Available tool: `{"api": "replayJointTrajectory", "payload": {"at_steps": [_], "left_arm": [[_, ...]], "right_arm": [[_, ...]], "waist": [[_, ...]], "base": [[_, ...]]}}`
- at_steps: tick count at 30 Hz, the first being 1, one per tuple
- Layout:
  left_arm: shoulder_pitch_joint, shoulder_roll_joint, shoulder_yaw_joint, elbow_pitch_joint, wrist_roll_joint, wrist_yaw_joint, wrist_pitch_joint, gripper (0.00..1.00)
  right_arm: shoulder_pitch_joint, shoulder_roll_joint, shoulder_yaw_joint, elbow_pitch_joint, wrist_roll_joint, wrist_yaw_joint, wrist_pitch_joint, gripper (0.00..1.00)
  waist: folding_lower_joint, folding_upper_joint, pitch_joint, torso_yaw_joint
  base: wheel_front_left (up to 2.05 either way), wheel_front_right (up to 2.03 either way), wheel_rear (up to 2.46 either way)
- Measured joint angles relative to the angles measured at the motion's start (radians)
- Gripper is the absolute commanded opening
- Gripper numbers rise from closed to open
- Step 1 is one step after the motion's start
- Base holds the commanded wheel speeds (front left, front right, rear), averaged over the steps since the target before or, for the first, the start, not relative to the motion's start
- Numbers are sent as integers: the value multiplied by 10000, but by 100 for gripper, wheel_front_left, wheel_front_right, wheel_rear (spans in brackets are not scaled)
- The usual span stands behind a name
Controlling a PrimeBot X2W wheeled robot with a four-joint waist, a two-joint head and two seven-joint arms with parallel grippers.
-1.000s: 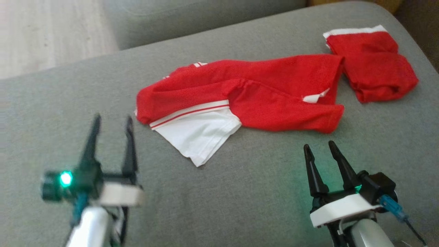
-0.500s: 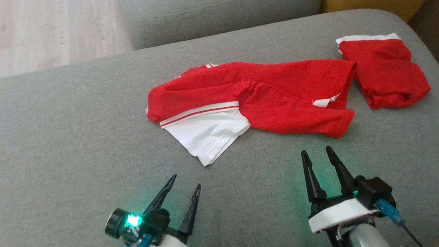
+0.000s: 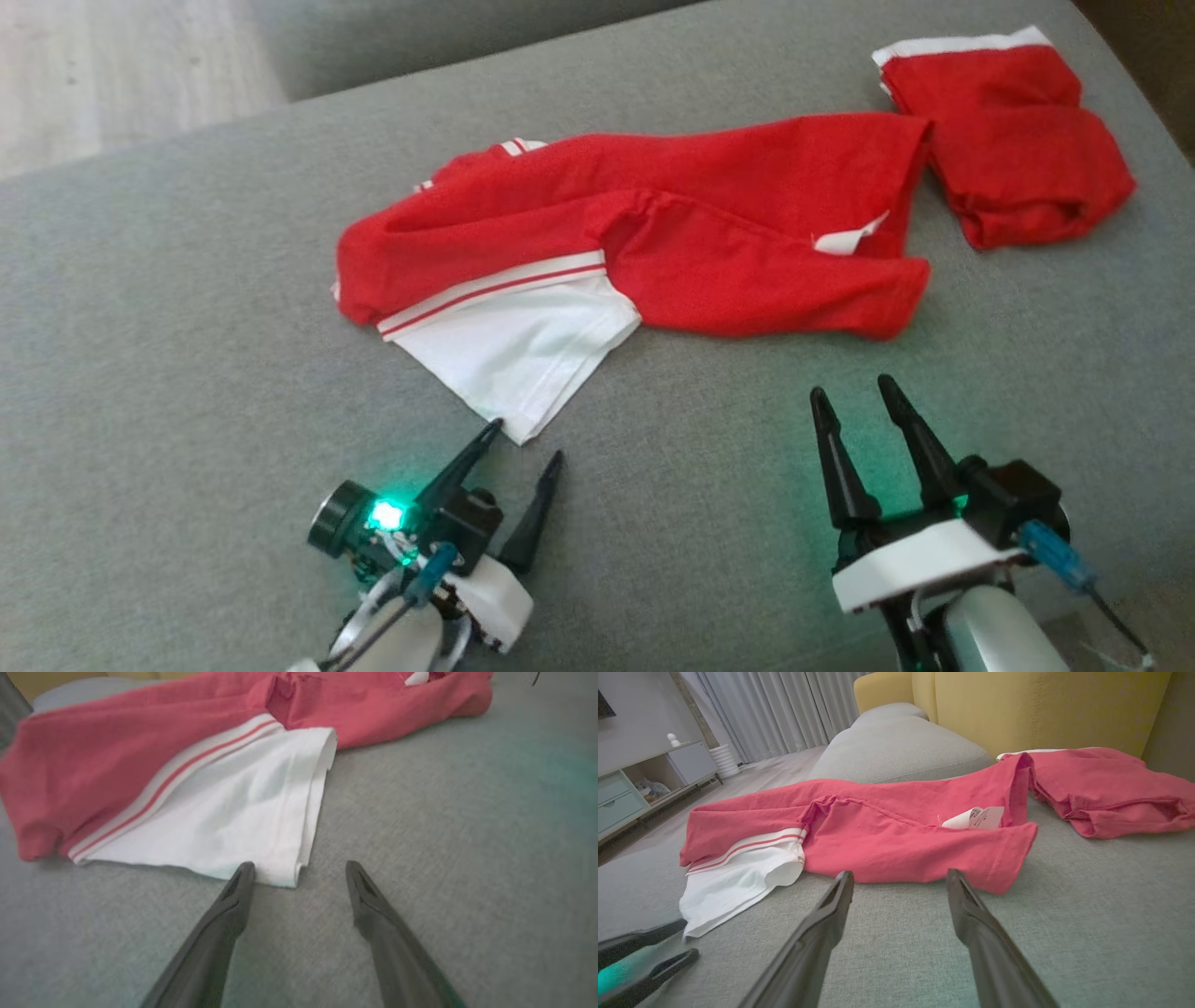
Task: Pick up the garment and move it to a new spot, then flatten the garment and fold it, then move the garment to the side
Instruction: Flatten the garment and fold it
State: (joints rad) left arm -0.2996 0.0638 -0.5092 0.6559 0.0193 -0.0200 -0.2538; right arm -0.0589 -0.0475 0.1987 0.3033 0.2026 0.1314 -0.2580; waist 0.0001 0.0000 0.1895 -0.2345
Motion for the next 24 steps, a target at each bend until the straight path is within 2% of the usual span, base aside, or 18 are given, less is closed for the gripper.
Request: {"api": "replayJointTrajectory", "payload": {"at_steps": [4,8,9,10,11,12,13,18,21,24], "left_arm": [[-449,-88,84,1091,-56,35,-155,100],[-813,-148,77,1373,-213,27,-207,100],[-857,-157,69,1406,-217,25,-207,89],[-882,-167,67,1448,-249,25,-207,56],[-908,-176,63,1492,-303,23,-207,32],[-922,-184,61,1513,-318,25,-205,13],[-936,-190,59,1536,-320,25,-203,0],[-898,-159,36,1312,-399,46,-100,0],[-769,-71,71,915,-460,207,-38,0],[-435,196,299,-295,-462,554,-29,0]], "right_arm": [[-151,0,-6,-12,15,0,0,100],[-144,2,-2,-15,86,0,0,100],[-145,2,-2,-15,86,0,0,100],[-145,2,-2,-15,88,0,0,100],[-145,2,-2,-15,88,0,0,100],[-145,2,-2,-15,88,0,0,100],[-145,2,-2,-15,88,0,0,100],[-144,2,-27,-13,88,0,0,100],[-137,2,-38,-13,88,0,0,100],[-120,2,-94,-15,90,0,0,100]], "waist": [[-2,0,215,-196],[-2,0,349,-291],[-2,0,352,-291],[-2,0,345,-287],[-2,1,333,-284],[-2,0,316,-281],[-2,0,297,-276],[-1,0,144,-229],[0,0,56,-202],[-1,0,-59,-132]], "base": [[0,0,0],[0,0,0],[0,0,0],[0,0,0],[0,0,0],[0,0,0],[0,0,0],[0,0,0],[0,0,0],[0,0,0]]}}
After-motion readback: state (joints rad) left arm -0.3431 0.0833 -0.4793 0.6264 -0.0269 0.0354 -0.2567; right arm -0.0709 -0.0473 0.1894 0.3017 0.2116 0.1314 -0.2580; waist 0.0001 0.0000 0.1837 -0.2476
